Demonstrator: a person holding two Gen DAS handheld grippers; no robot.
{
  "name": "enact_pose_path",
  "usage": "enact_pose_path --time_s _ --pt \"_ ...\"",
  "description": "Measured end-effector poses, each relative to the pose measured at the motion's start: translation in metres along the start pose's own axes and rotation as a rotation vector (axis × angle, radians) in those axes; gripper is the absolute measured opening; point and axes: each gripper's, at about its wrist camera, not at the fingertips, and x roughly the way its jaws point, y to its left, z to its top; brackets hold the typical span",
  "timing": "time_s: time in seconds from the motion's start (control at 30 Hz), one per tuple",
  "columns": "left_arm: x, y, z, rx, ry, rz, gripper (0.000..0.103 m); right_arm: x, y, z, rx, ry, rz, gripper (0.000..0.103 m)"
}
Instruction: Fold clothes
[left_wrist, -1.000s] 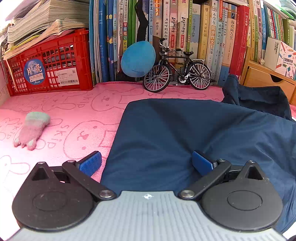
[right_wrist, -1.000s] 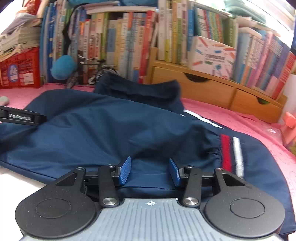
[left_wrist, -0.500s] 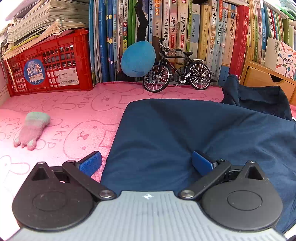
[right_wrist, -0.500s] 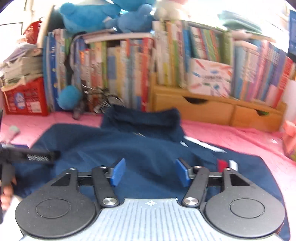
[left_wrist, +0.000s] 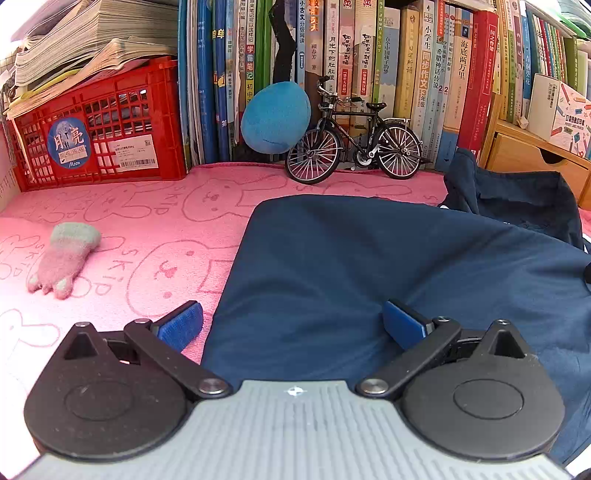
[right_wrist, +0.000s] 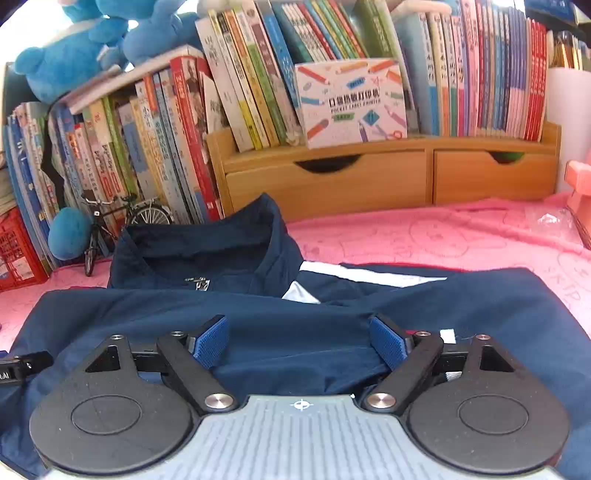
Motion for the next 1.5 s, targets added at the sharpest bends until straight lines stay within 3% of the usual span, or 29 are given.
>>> enact_pose_path --time_s 0.07,0.2,0.33,0.43,0.6,0.67,0.77,0.87,1.0,1.1,1.27,1.5 --pt "0.0 0.0 0.0 0.0 0.0 0.0 0.103 -0.003 0.013 0.0 -0.075 -0.002 -0.047 0.085" --pt "0.0 0.0 0.0 0.0 0.0 0.0 0.103 -0.024 0.023 -0.001 -0.165 -0.069 -0.101 0.099" --pt "0.0 0.0 0.0 0.0 0.0 0.001 0.103 -0.038 0.01 -0.002 -0.18 -0.085 -0.167 0.1" --pt "0.0 0.0 0.0 0.0 0.001 0.001 0.103 -0.029 -0.007 -0.011 -0.196 -0.021 -0.22 0.1" --pt "0.0 0.0 0.0 0.0 0.001 0.002 0.103 -0.016 -0.042 -0.013 -0.038 0.093 -0.165 0.103" --pt "0.0 0.0 0.0 0.0 0.001 0.002 0.103 -0.018 -0.043 -0.013 -0.035 0.087 -0.167 0.103" --pt "0.0 0.0 0.0 0.001 0.002 0.002 0.103 -0.032 -0.033 -0.014 -0.075 0.036 -0.235 0.103" --pt "0.0 0.0 0.0 0.0 0.002 0.002 0.103 -0.055 -0.014 -0.016 -0.106 -0.033 -0.207 0.103" --pt "0.0 0.0 0.0 0.001 0.002 0.003 0.103 -0.076 0.035 -0.015 -0.212 -0.064 -0.054 0.103" --pt "0.0 0.0 0.001 0.001 0.002 0.003 0.103 -0.081 0.075 -0.022 -0.313 -0.031 0.074 0.103" --pt "0.0 0.0 0.001 0.0 0.003 0.004 0.103 -0.07 0.09 -0.034 -0.399 0.025 0.007 0.103" --pt "-0.001 -0.001 0.002 -0.001 0.002 0.006 0.103 -0.074 0.019 -0.041 -0.29 0.067 -0.115 0.103"
